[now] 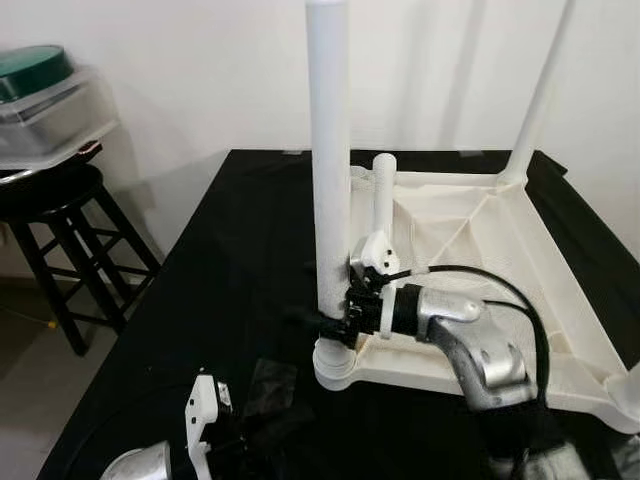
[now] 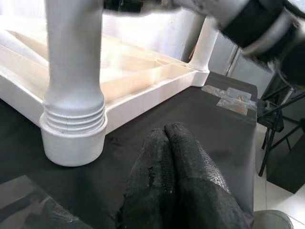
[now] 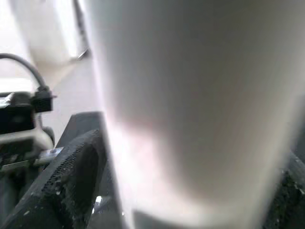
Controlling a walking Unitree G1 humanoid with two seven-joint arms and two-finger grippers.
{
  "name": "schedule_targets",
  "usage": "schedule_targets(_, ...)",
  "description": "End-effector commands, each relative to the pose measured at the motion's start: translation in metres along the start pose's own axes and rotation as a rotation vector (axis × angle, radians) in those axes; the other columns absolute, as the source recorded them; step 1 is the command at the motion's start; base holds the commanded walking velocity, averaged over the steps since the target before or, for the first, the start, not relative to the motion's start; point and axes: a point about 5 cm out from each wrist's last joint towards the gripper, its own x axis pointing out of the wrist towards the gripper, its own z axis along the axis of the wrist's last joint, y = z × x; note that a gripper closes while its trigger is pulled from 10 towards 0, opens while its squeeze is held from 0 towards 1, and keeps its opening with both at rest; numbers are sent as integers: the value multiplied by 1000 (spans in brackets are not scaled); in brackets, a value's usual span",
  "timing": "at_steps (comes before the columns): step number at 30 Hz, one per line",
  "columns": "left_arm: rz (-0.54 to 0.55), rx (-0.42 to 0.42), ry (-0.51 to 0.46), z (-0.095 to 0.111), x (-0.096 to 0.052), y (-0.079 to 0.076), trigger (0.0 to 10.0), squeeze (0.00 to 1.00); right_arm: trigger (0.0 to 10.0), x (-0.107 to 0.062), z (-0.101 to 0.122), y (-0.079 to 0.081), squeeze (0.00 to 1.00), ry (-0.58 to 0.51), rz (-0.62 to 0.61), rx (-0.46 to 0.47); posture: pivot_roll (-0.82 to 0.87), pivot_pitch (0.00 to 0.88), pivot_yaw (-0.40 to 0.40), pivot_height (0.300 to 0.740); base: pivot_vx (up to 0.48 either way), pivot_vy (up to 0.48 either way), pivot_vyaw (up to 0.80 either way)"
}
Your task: Building children table
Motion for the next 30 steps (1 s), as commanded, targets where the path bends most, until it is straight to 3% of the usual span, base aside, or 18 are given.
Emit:
schedule_targets(1, 9, -2, 14, -1, -3, 1, 9333, 0, 10000, 4, 3, -2, 0, -21, 83, 2, -8, 0, 12, 740, 0, 0, 0)
schedule_targets(3, 10, -2, 16, -1, -4, 1, 9255, 0, 10000, 6, 6, -7, 0, -24, 104, 13, -6, 0, 12, 740, 0, 0, 0)
schedule_targets(4, 10, -3, 18, -1, -4, 0, 8980, 0, 0, 7, 7, -13, 0, -25, 125, 34, -1, 0, 10, 740, 0, 0, 0)
schedule_targets(12, 10, -4, 24, -2, -5, -2, 9059, 0, 0, 2, 0, -21, 0, -3, 195, 88, 1, 0, 4, 740, 0, 0, 0)
schedule_targets(16, 9, -7, 21, -2, -5, -3, 8941, 0, 0, -5, -10, -21, 0, 8, 171, 106, -5, 0, 3, 740, 0, 0, 0)
schedule_targets(18, 8, -7, 21, -2, -5, -4, 9020, 0, 0, -5, -21, -19, 0, 39, 69, 109, -10, 0, 0, 740, 0, 0, 0)
schedule_targets(19, 7, -7, 21, -2, -6, -5, 9020, 0, 0, -2, -36, -16, 0, 89, -87, 130, -5, 0, -15, 740, 0, 0, 0)
schedule_targets(20, 7, -7, 21, -2, -6, -5, 9020, 0, 0, -2, -36, -16, 0, 89, -87, 130, -5, 0, -15, 740, 0, 0, 0)
schedule_targets(21, 6, -7, 22, -2, -6, -6, 9020, 0, 0, -1, -45, -13, 0, 125, -196, 142, -5, 0, -15, 740, 0, 0, 0)
schedule_targets(22, 7, -4, 23, -2, -6, -6, 8980, 0, 0, 4, -59, -8, 0, 128, -464, 233, 8, 0, -29, 740, 0, 0, 0)
schedule_targets(23, 7, -4, 23, -2, -6, -6, 8980, 0, 0, 4, -59, -8, 0, 128, -464, 233, 8, 0, -29, 740, 0, 0, 0)
schedule_targets(24, 14, -3, 20, 0, -7, -7, 8510, 0, 0, 4, -81, 18, 0, 191, -739, 343, 3, 0, -9, 740, 0, 0, 0)
schedule_targets(25, 19, -5, 17, 0, -8, -7, 8510, 0, 0, 4, -87, 33, 0, 225, -781, 359, 3, 0, -9, 740, 0, 0, 0)
schedule_targets(26, 21, -6, 15, 0, -8, -7, 7804, 0, 0, 4, -90, 42, 0, 242, -769, 353, 3, 0, -9, 740, 0, 0, 0)
schedule_targets(29, 24, 2, 19, 0, -7, -7, 7373, 0, 0, 11, -86, 53, 0, 221, -713, 403, -10, 0, 1, 740, 0, 0, 0)
schedule_targets(30, 22, 1, 20, 0, -6, -7, 7137, 0, 0, 11, -83, 50, 0, 214, -718, 397, -19, 0, 10, 740, 0, 0, 0)
